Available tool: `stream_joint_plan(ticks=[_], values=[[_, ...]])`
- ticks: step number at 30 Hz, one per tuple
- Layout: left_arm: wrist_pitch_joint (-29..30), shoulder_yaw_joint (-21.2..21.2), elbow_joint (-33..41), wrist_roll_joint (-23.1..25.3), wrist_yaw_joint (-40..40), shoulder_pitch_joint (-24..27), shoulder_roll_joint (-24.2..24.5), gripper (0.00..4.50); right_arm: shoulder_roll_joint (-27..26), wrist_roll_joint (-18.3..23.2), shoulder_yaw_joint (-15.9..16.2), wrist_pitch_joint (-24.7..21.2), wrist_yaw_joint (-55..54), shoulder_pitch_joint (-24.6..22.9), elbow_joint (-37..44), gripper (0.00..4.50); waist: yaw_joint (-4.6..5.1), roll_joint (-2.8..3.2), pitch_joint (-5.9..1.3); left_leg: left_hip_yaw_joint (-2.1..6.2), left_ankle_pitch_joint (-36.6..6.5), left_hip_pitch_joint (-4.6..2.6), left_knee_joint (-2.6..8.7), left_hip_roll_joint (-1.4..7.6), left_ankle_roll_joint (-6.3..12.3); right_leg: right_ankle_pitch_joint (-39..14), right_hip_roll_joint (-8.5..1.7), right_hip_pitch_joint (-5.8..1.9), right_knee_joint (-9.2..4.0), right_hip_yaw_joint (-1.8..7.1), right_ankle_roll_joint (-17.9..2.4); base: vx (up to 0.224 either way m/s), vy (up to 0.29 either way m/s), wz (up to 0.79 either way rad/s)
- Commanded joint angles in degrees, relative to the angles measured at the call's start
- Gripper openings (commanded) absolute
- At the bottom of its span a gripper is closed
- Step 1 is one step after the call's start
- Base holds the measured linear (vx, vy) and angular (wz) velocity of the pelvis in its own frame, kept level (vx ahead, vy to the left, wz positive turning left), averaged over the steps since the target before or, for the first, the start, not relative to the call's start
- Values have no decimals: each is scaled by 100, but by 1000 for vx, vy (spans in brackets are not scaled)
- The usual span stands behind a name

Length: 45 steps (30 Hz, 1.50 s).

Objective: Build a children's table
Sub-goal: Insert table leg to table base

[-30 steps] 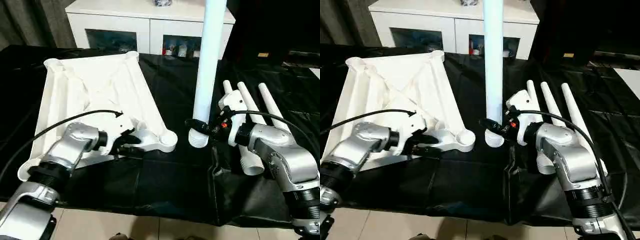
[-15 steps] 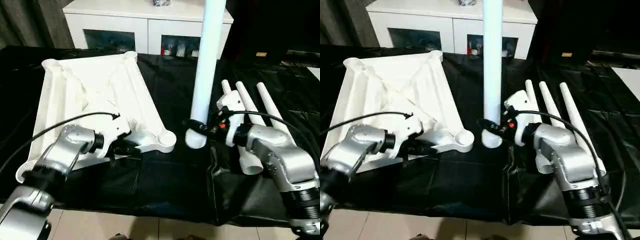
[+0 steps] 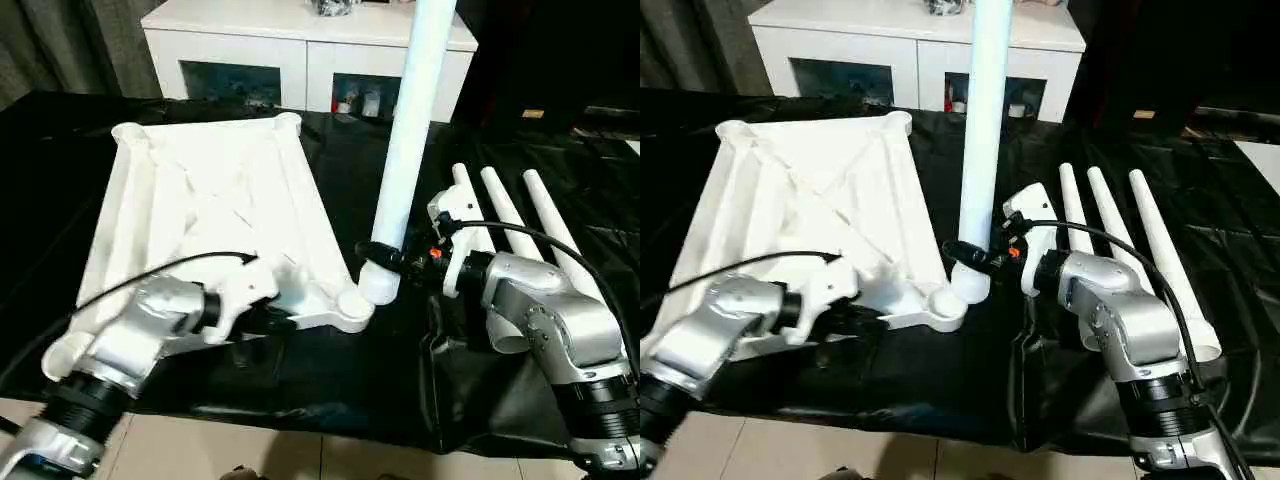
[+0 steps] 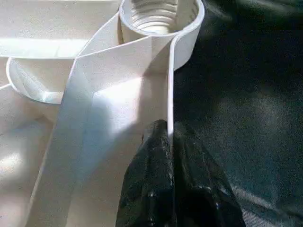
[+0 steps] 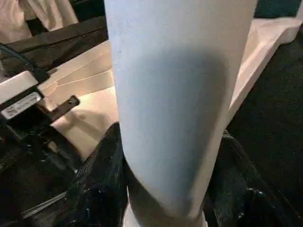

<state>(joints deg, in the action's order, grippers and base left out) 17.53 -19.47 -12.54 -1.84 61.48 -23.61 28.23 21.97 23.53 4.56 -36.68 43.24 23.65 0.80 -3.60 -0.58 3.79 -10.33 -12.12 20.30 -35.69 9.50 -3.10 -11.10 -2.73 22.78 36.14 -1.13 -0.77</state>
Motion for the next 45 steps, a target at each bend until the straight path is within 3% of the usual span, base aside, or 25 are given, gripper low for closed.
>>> stream_joint_plan(ticks=[1, 3, 4, 6, 8, 15, 20, 21, 30, 31, 35, 36, 37, 39, 40, 42, 43, 45], values=[[28, -154, -119, -34, -143, -24, -226, 0, 12, 124, -83, -146, 85, 100, 50, 184, 7, -51, -355, 128, -974, -57, 479, 330, -14, -1647, -499, -215, -493, 278, -1086, 0, 0, 0], [67, -146, -143, 3, -198, -72, -262, 0, 12, 126, -47, -187, 100, 95, 27, 184, 7, -49, -359, 125, -927, -40, 478, 330, 3, -1639, -503, -216, -494, 272, -1064, 0, 0, 0], [100, -181, -149, 8, -158, -146, -272, 0, -34, 81, 1, -114, 75, 97, -105, 184, 4, -2, -360, 129, -937, -41, 478, 327, -11, -1630, -503, -209, -490, 269, -1062, 0, 0, 0], [91, -196, -140, 4, -125, -173, -273, 0, -87, 65, 3, -66, 57, 131, -217, 184, 20, -12, -365, 124, -973, -42, 477, 321, -22, -1615, -502, -201, -501, 266, -1095, 0, 0, 0], [168, -190, -61, -26, -47, -188, -285, 0, -165, 11, 21, 30, 30, 224, -448, 184, 18, 44, -374, 129, -997, -46, 475, 324, -51, -1522, -500, -197, -492, 265, -1134, 0, 0, 0], [190, -248, -48, 33, 59, -229, -273, 0, -362, -208, 53, 381, -11, 607, -1291, 184, 19, 22, -393, 114, -837, -23, 469, 323, -11, -1000, -493, -229, -442, 256, -1318, 0, 0, 0], [193, -210, -84, 42, 36, -249, -272, 0, -426, -260, 74, 520, 103, 703, -1621, 184, 23, 8, -379, 121, -952, -23, 479, 330, -19, -1332, -513, -231, -467, 255, -1248, 0, 0, 0], [193, -210, -84, 42, 36, -249, -272, 0, -426, -260, 74, 520, 103, 703, -1621, 184, 25, -24, -380, 124, -919, -13, 481, 331, -6, -1340, -520, -239, -463, 255, -1241, 0, 0, 0], [103, -18, -242, 54, -224, -291, -381, 0, -428, -118, -185, 758, 38, 128, -1412, 184, 21, -23, -362, 115, -1096, -35, 502, 335, 9, -1714, -516, -197, -511, 253, -1112, 0, 0, 0], [96, -7, -270, 54, -235, -308, -394, 0, -465, -99, -236, 814, -11, 47, -1388, 184, 16, 30, -360, 119, -1133, -42, 504, 337, -7, -1753, -518, -185, -514, 254, -1106, 0, 0, 0], [72, 38, -361, 40, -262, -363, -420, 0, -580, -68, -399, 1023, -177, -192, -1355, 184, 24, 48, -361, 110, -1310, -50, 520, 336, -32, -1865, -512, -170, -544, 251, -1049, 0, 0, 0], [64, 48, -381, 41, -261, -377, -421, 0, -602, -75, -430, 1086, -222, -241, -1350, 184, 19, 107, -359, 117, -1402, -64, 521, 335, -56, -1946, -521, -150, -546, 253, -1040, 0, 0, 0], [36, 64, -414, 47, -273, -399, -426, 0, -622, -123, -442, 1212, -283, -316, -1324, 184, 35, 107, -364, 123, -1427, -49, 531, 333, -66, -1955, -516, -167, -549, 247, -1030, 0, 0, 0], [16, 75, -437, 51, -284, -414, -431, 0, -633, -155, -444, 1291, -318, -364, -1302, 184, 32, 82, -361, 113, -1448, -51, 530, 334, -58, -1979, -516, -155, -567, 254, -1002, 0, 0, 0], [6, 90, -459, 53, -285, -432, -436, 0, -640, -224, -419, 1390, -363, -430, -1246, 184, 35, 114, -362, 117, -1474, -38, 535, 330, -69, -2009, -519, -162, -575, 255, -987, 0, 0, 0], [-11, 109, -498, 54, -288, -464, -449, 0, -641, -336, -348, 1546, -392, -545, -1148, 184, 33, 106, -368, 121, -1477, -34, 539, 333, -68, -1986, -516, -164, -567, 256, -970, 0, 0, 0], [-17, 117, -518, 55, -289, -482, -454, 0, -640, -385, -303, 1610, -402, -606, -1092, 184, 34, 141, -365, 122, -1505, -35, 546, 333, -71, -1969, -510, -159, -576, 253, -970, 0, 0, 0], [-42, 136, -580, 58, -300, -526, -464, 0, -659, -471, -191, 1742, -403, -760, -942, 184, 26, 147, -365, 122, -1548, -49, 542, 332, -63, -1991, -512, -150, -579, 259, -984, 0, 0, 0]])
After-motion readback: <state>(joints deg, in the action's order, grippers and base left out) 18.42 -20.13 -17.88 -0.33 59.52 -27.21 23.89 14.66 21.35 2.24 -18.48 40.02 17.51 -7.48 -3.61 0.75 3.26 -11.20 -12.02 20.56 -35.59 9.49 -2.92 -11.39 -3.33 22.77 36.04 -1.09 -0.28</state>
